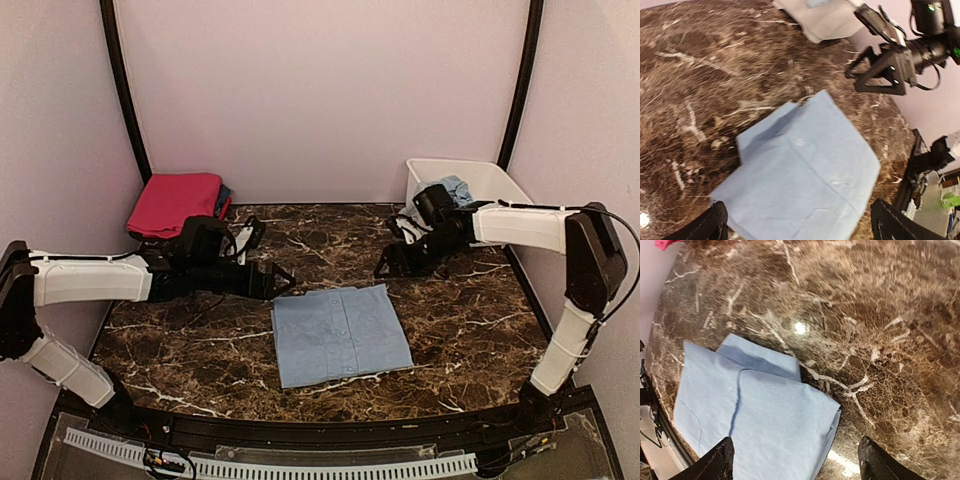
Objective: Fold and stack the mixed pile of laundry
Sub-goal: Smooth out the square-folded shirt at the center of the board.
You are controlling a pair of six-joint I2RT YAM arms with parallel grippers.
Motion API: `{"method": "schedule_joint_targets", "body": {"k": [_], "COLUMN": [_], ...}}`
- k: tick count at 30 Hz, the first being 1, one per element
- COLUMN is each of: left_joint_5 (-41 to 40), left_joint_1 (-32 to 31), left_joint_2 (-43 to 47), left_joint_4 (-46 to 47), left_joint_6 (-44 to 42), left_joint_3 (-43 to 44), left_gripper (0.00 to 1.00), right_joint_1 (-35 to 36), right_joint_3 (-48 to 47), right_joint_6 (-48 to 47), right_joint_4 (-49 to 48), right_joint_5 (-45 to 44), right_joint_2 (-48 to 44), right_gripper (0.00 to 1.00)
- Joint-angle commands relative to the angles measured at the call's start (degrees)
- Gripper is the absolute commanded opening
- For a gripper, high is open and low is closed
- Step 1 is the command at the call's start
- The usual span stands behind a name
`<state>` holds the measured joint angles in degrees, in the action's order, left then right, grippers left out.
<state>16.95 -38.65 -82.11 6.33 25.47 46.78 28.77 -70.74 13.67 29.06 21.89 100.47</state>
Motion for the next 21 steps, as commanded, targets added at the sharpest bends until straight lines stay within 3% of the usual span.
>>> {"method": "schedule_joint_targets", "body": {"k": [1,6,9,12,17,21], "left_joint_5": [3.6,12.3,17.3,18.9,20.1,20.7], "left_joint_1": [-4.1,-9.7,-12.2,-13.1,-10.7,-4.7], "left_joint_2": [2.7,-1.8,-6.5,-10.4,-18.0,-22.6], "left_joint_4": [-4.0,1.7,12.3,16.4,19.8,24.8], "left_joint_6": [0.6,8.2,15.2,18.7,21.5,24.0], "left_joint_3": [2.2,1.6,-1.1,-1.5,-2.3,-5.8], "left_gripper": [0.99,0.99,0.99,0.99,0.99,0.99], "right_joint_1": [-0.4,1.7,5.9,7.9,8.1,8.0], "right_joint_3": [1.7,11.8,17.1,21.7,25.8,26.1], "right_joint_6": [-0.7,6.6,11.1,15.0,18.1,18.5], "right_joint_4": [-1.7,-12.6,-18.7,-25.5,-34.6,-38.7], "right_joint_5": [6.6,21.1,24.4,27.2,29.0,27.9], "right_joint_2": [-8.7,-14.9,-15.7,-14.0,-7.0,-0.5], "right_gripper": [0.86,0.95,0.97,0.97,0.98,0.98]}}
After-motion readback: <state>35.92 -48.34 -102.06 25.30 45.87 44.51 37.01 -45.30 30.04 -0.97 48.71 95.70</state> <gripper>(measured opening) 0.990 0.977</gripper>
